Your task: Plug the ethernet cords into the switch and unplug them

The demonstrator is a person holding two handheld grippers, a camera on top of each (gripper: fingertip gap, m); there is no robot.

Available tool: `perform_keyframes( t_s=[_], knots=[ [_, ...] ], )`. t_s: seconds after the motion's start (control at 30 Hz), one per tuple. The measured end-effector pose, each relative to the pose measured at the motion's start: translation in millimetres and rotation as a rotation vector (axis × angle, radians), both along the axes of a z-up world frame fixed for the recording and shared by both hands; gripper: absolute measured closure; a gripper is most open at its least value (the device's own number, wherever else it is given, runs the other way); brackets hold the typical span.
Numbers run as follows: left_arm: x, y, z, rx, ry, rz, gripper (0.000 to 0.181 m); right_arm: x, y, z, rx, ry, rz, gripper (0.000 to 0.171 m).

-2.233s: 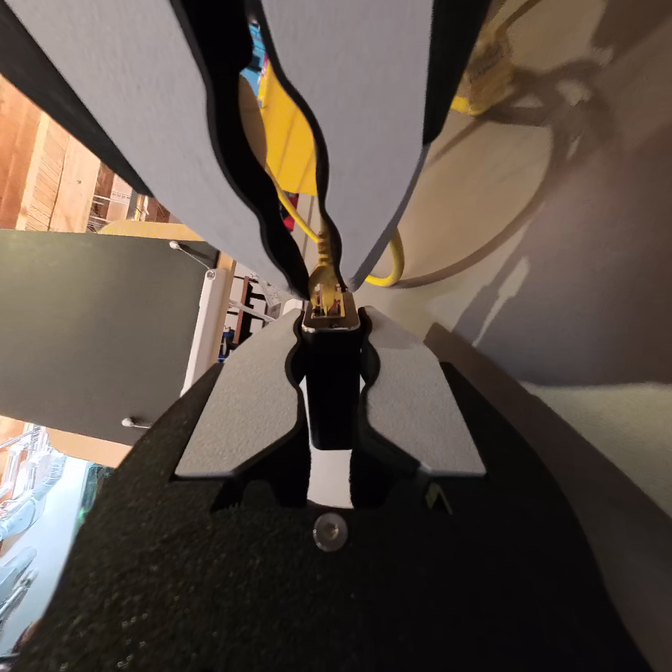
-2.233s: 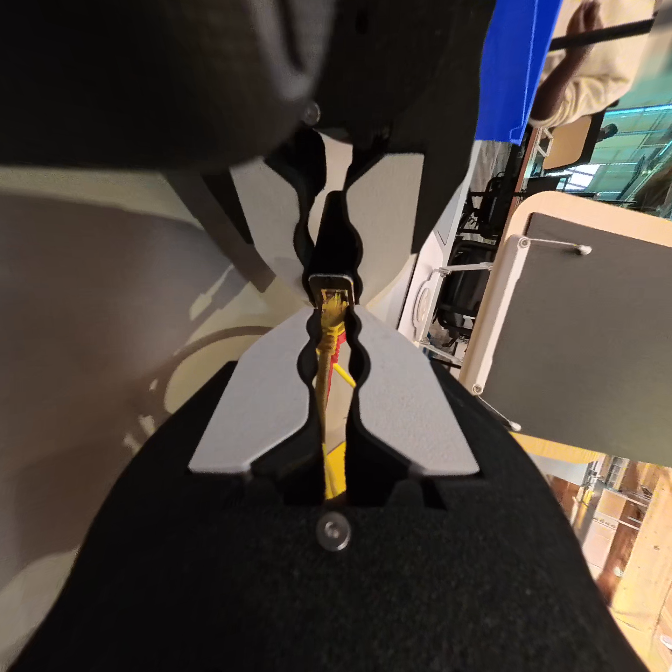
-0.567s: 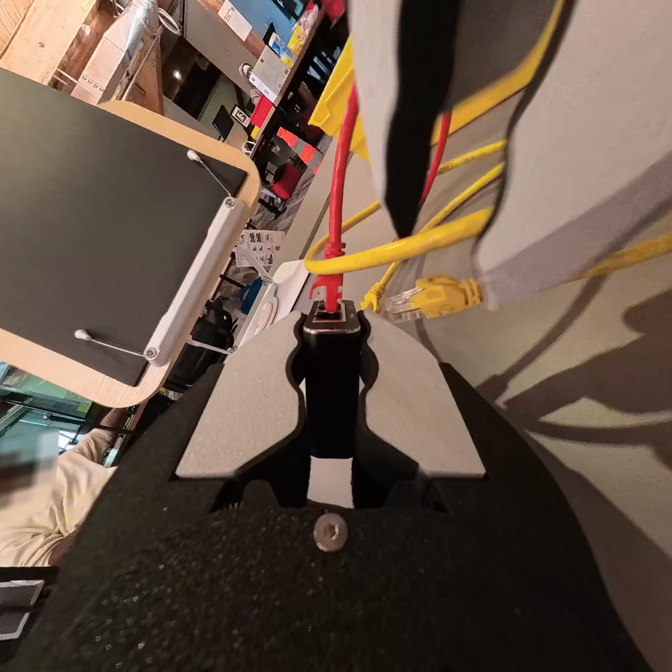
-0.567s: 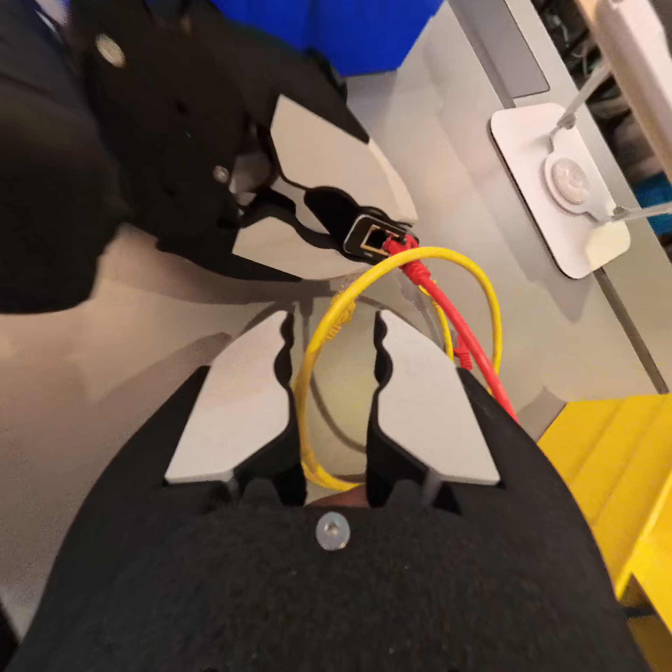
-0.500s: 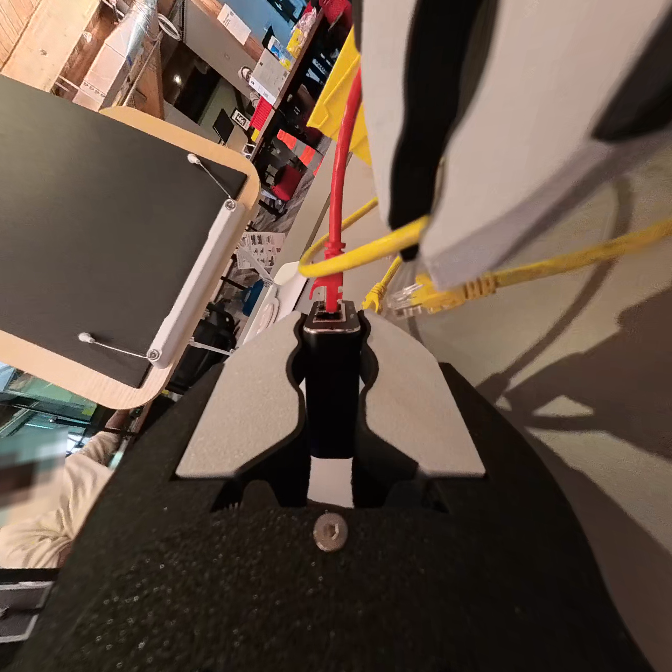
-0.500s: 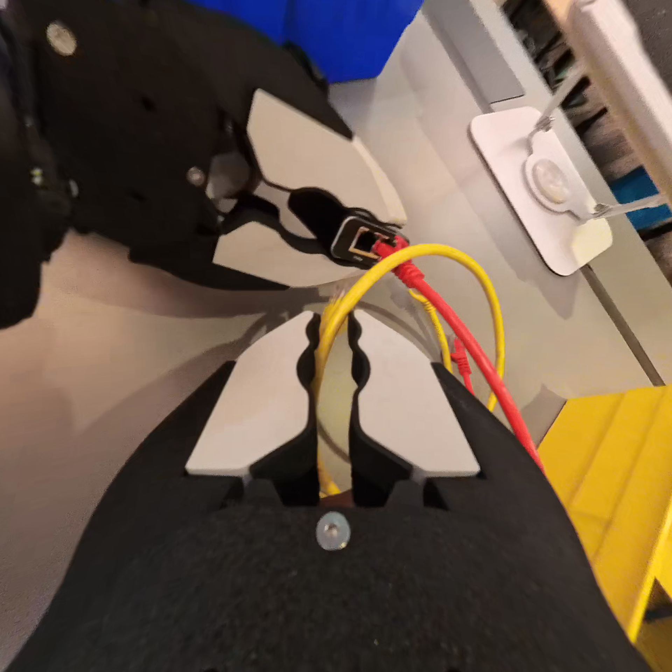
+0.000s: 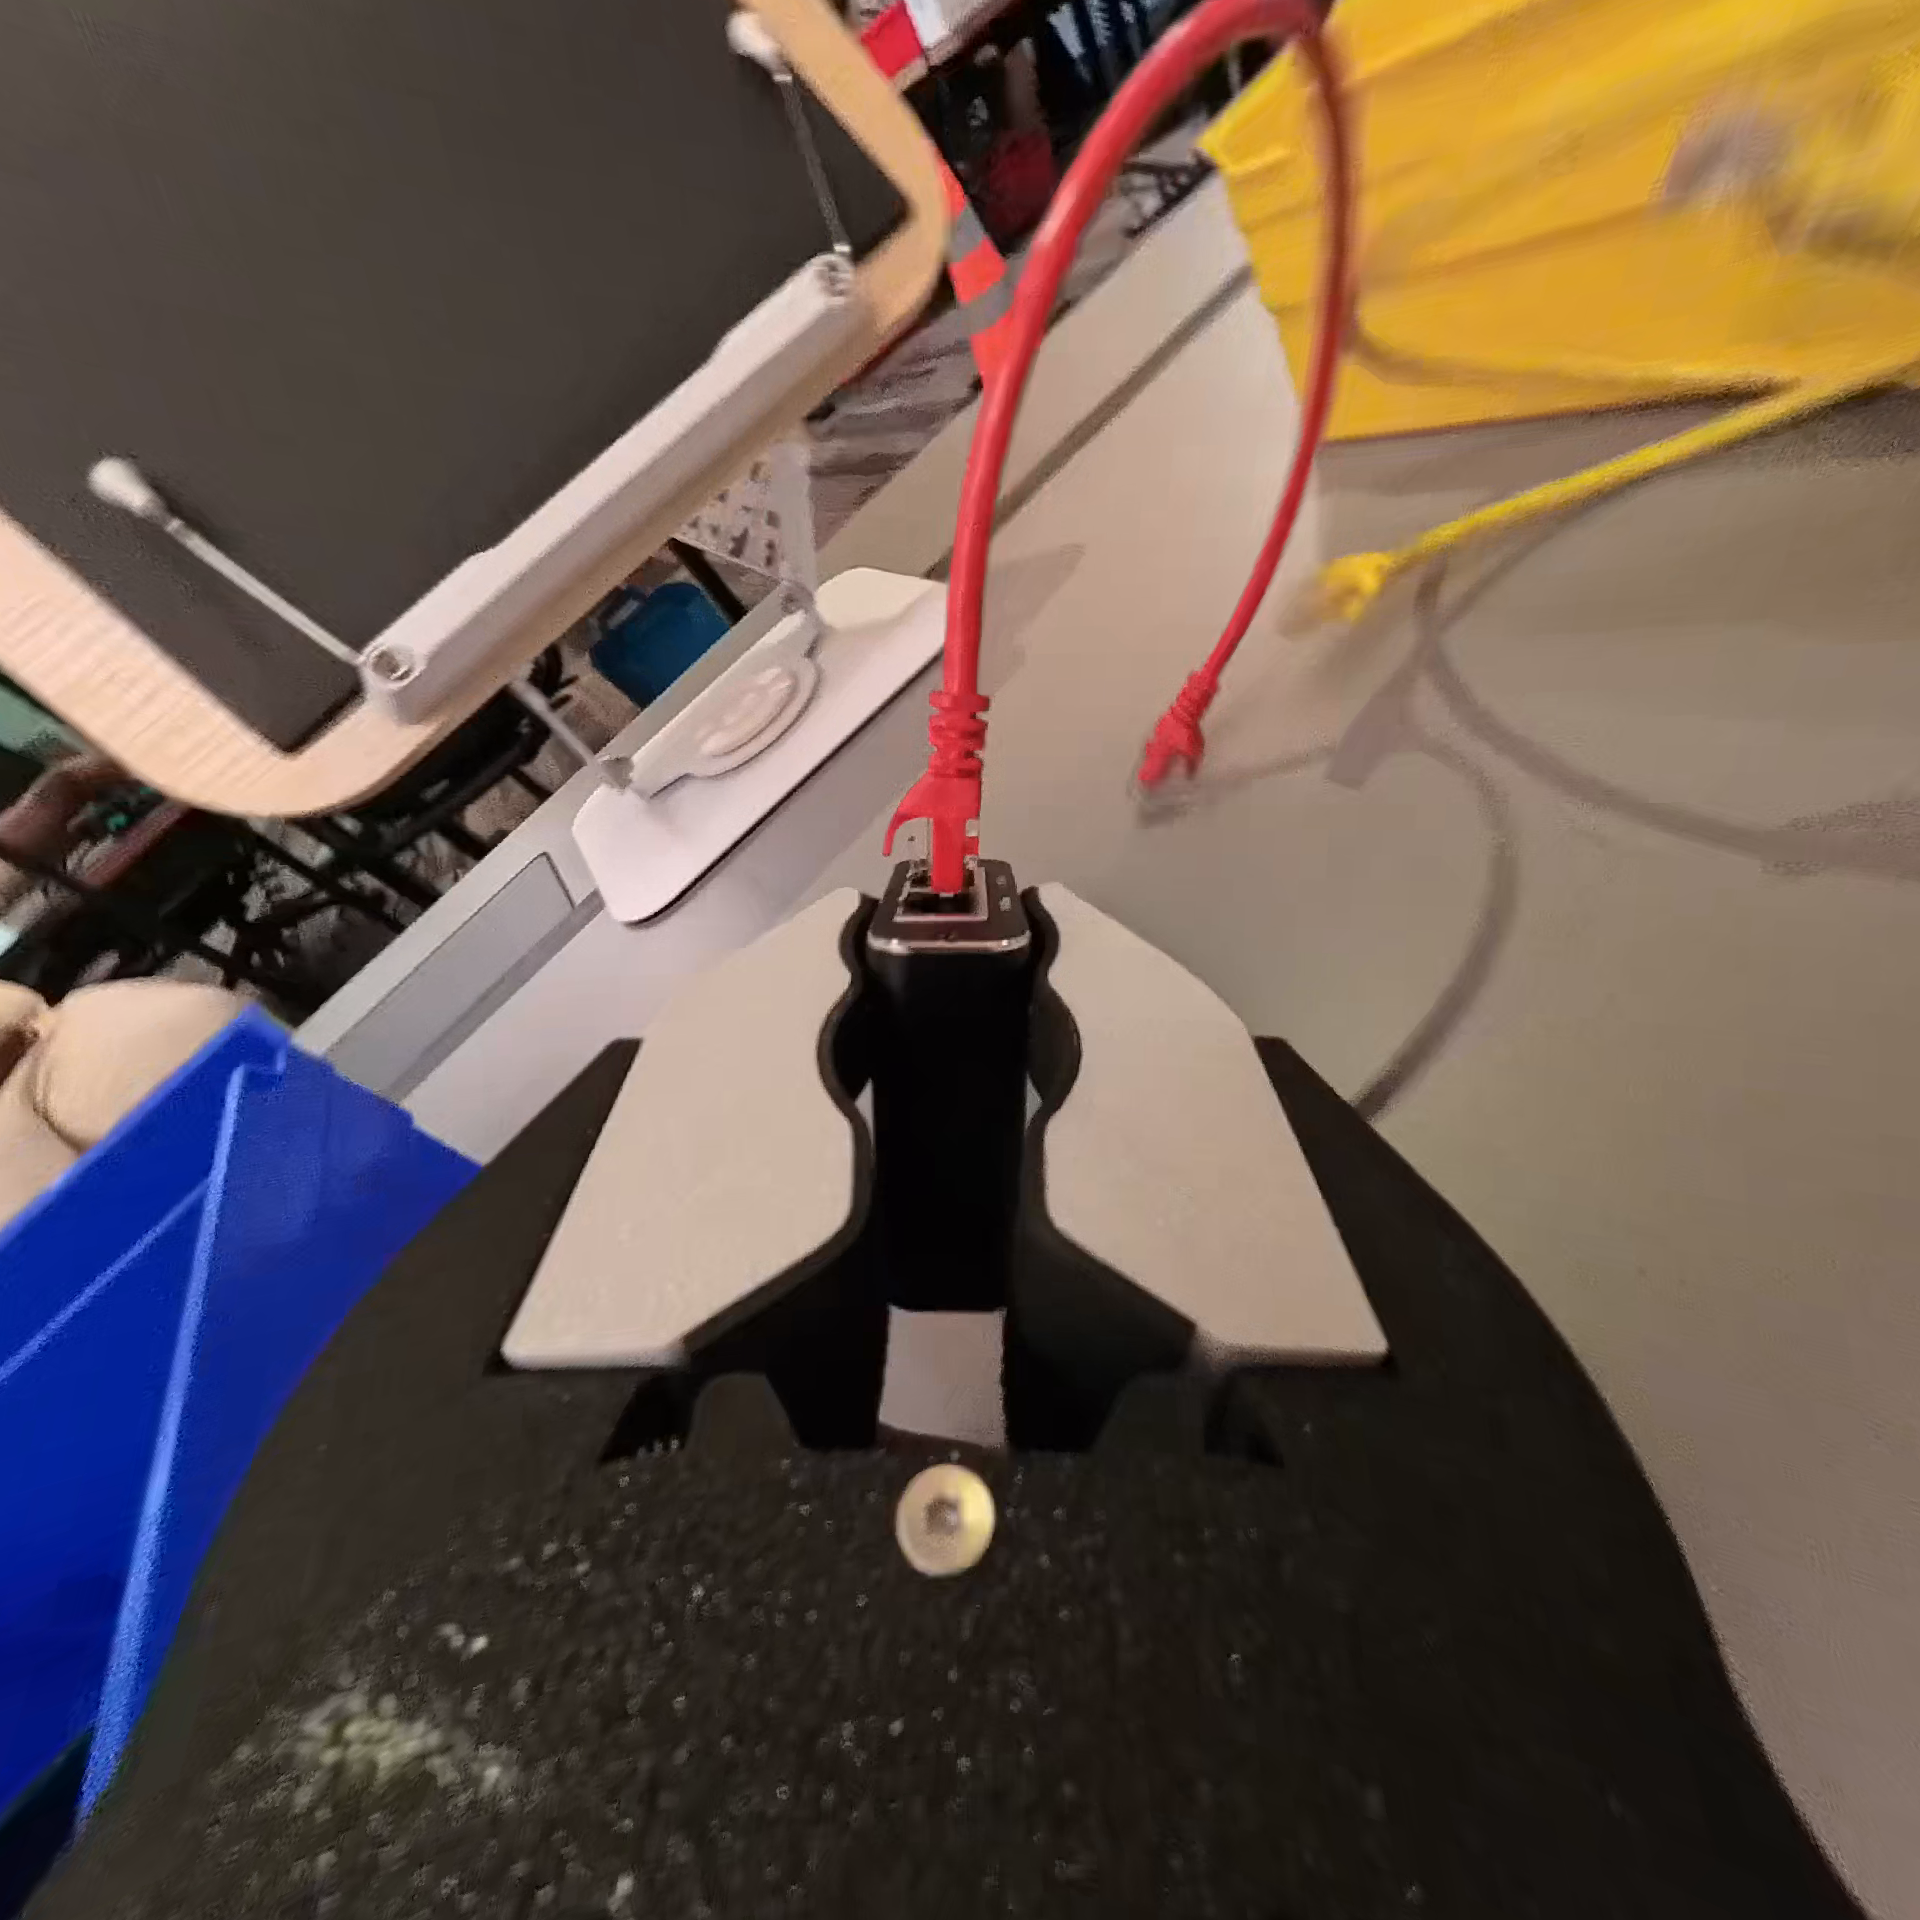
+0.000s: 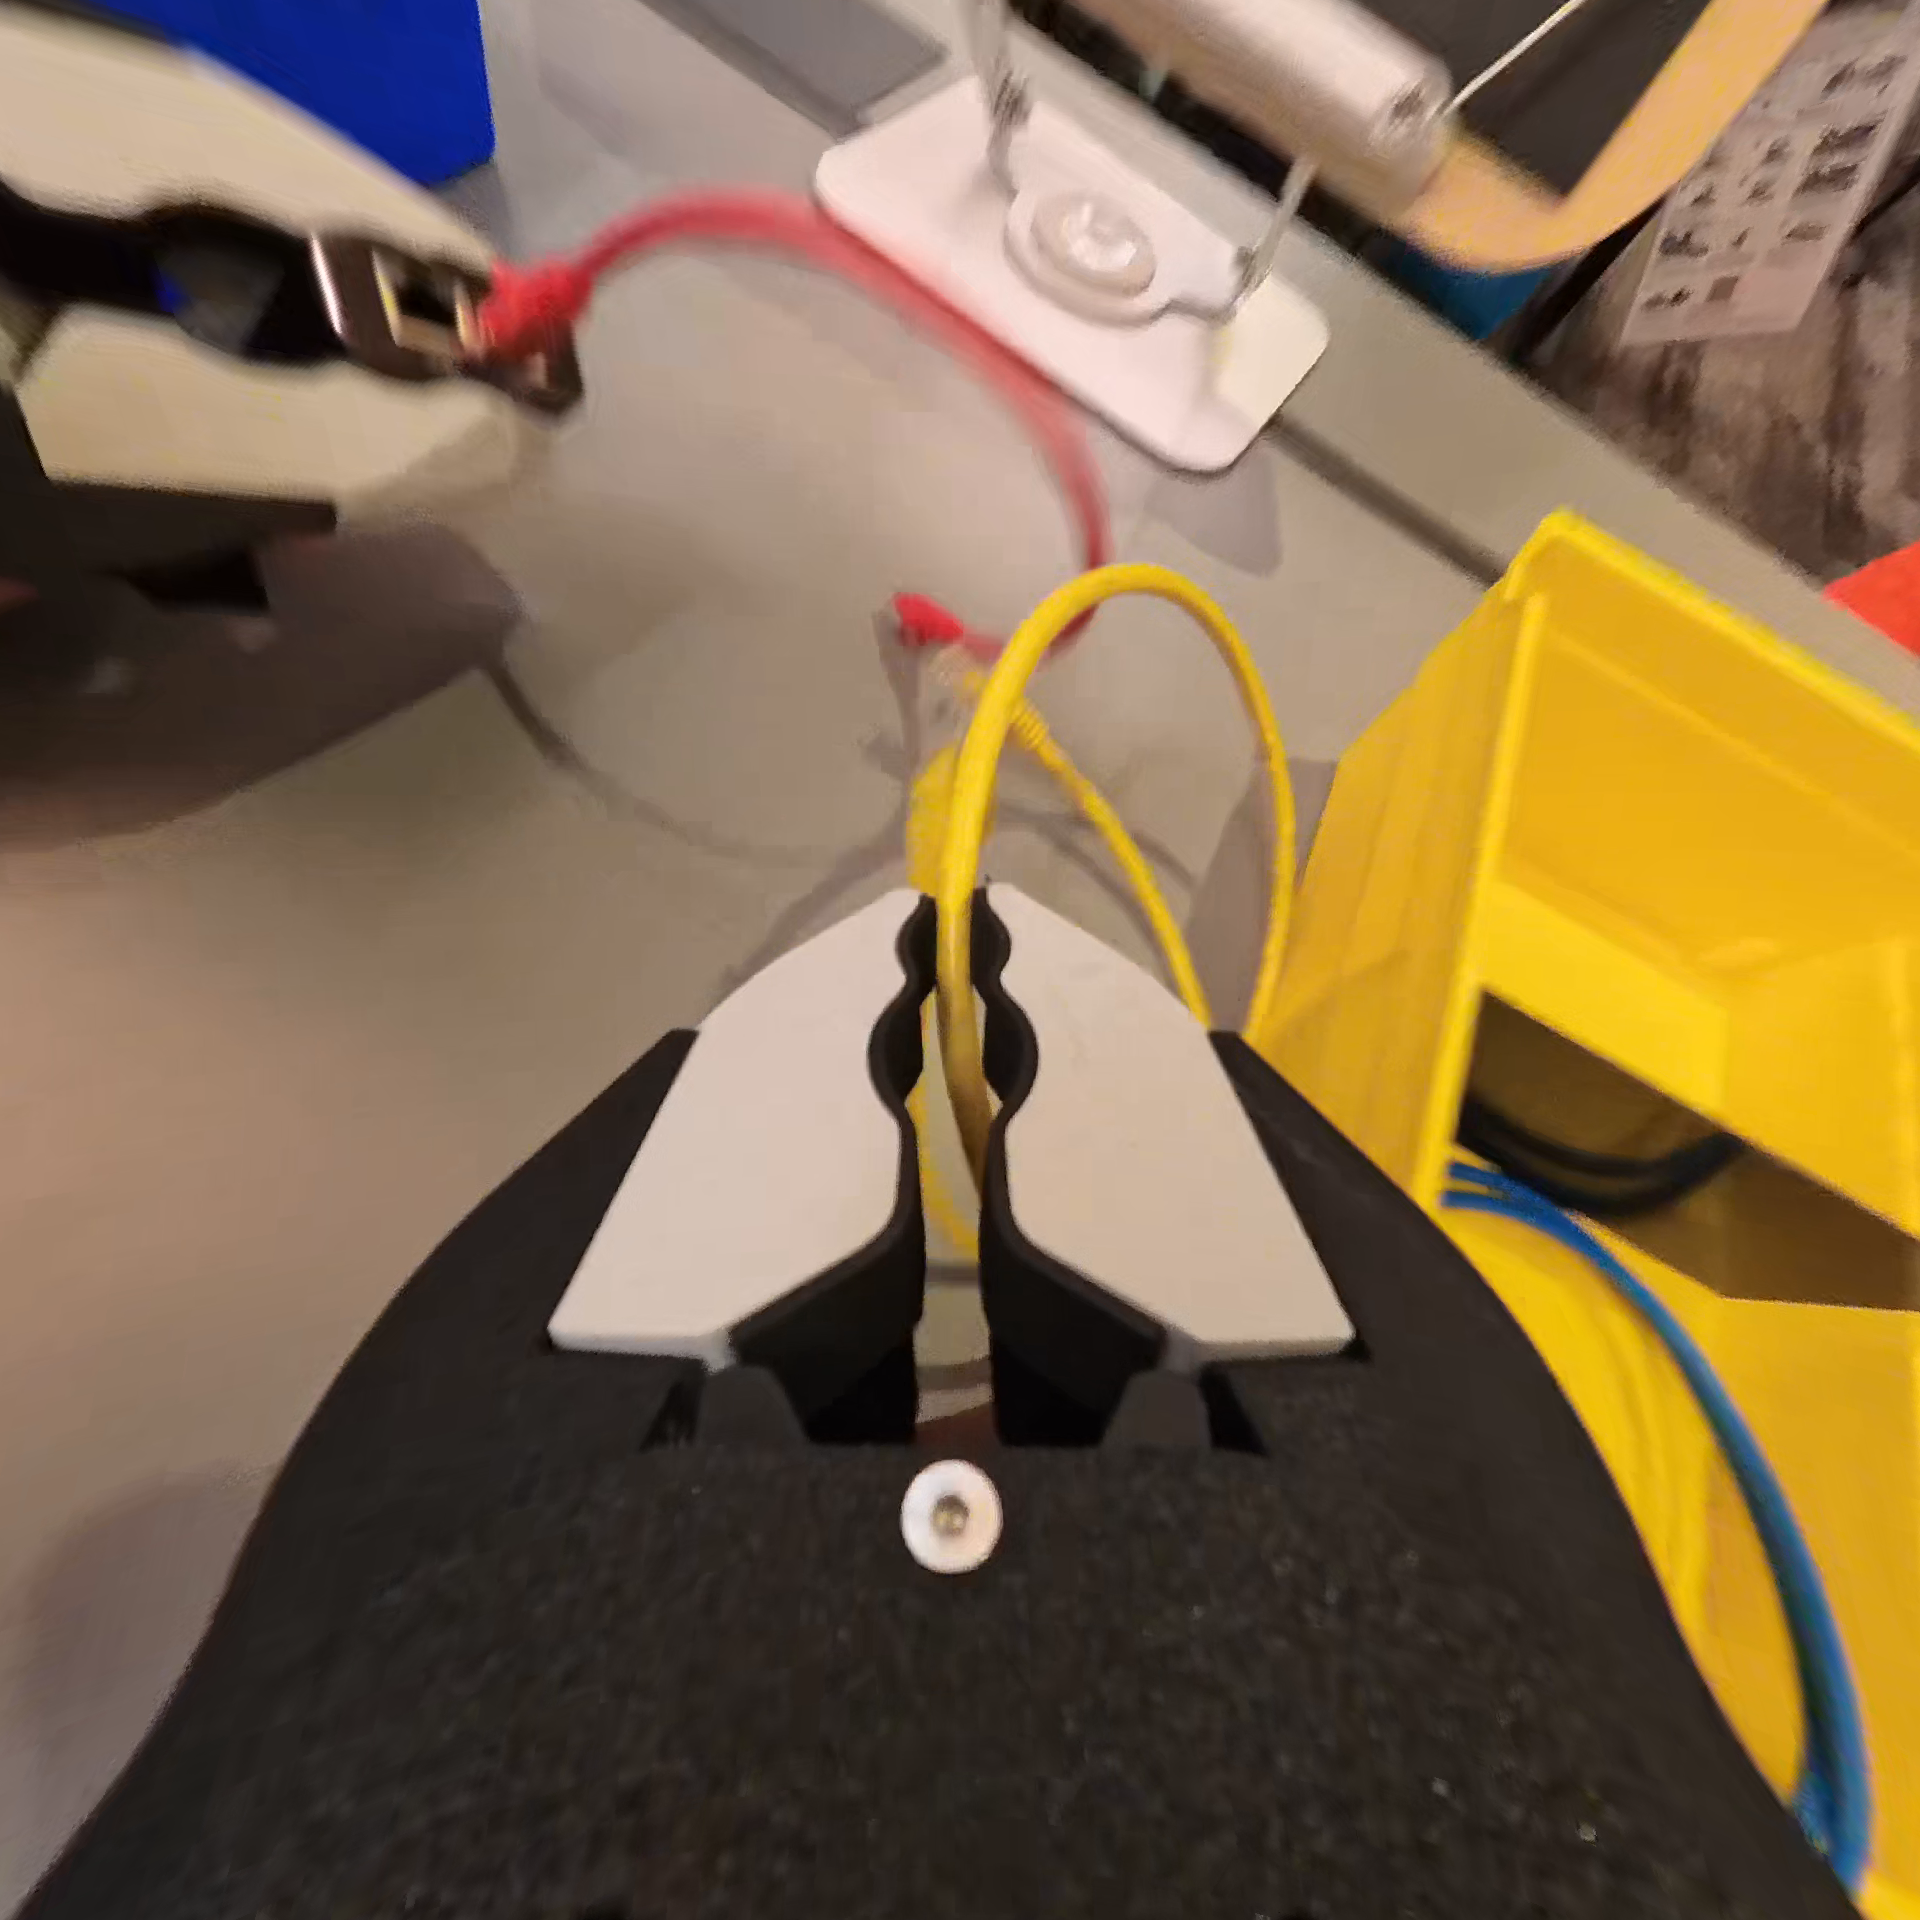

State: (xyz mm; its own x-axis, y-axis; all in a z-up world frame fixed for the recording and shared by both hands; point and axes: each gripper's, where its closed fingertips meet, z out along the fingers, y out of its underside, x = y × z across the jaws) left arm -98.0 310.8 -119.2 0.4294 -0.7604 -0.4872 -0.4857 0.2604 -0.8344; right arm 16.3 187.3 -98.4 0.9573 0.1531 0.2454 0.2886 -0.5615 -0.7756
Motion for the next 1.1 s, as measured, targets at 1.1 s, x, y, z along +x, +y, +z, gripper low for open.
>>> perform_keyframes(
  t_s=[1.1],
  knots=[
    [11.8, -13.3, -14.7, -0.022, 0.058, -0.096, 0.156, 27.3, -81.1, -89.0, -0.196, 0.089, -0.335, 0.165]
  ],
)
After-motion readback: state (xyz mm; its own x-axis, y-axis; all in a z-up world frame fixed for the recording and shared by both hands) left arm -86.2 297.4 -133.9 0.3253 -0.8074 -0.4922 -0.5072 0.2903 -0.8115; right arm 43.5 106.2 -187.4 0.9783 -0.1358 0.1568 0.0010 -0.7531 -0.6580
